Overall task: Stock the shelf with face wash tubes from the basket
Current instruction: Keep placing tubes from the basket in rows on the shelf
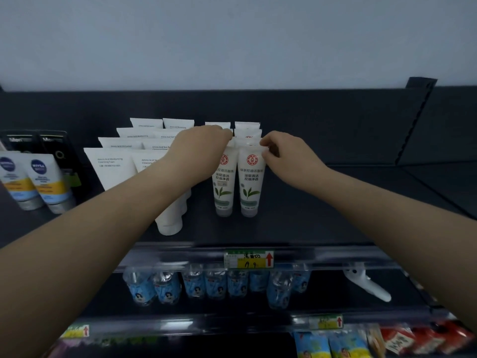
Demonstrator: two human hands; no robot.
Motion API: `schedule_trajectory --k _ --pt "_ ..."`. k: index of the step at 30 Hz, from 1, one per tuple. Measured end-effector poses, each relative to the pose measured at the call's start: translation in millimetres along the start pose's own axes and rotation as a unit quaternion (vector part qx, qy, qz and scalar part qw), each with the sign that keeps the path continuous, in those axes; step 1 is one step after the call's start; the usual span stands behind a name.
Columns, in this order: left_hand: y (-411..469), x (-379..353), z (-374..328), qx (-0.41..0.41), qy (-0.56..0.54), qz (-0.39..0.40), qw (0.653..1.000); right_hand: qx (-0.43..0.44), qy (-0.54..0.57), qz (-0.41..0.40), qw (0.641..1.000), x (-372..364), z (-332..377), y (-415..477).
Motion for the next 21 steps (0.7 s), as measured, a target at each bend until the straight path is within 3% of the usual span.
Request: schedule_trajectory --k 14,19,21 --pt "-48.4 25.1 -30.7 0.011 0.012 -0.056 0.998 0.066 -0.082 0.04 0.994 4.8 3.1 -27.6" --pt "-76.5 27.0 -46.5 0.003 0.065 -0.08 0.995 0.105 -0.113 0.023 0.988 2.6 6.1 -46.2" --pt "-89.5 25.9 -51.5 0.016 0.07 -0.055 0.996 0.117 -0.121 0.025 0.985 -0.6 7.3 -53.8"
Point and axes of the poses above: each hand's wrist, its own y-axis towards the middle knuckle, its own x-axis out of the back of the hand, z = x × y, the point moved 3 cm from there along y, towards the middle knuckle, and after that the axes turned 1 degree about -y, right-handed, at the moved point
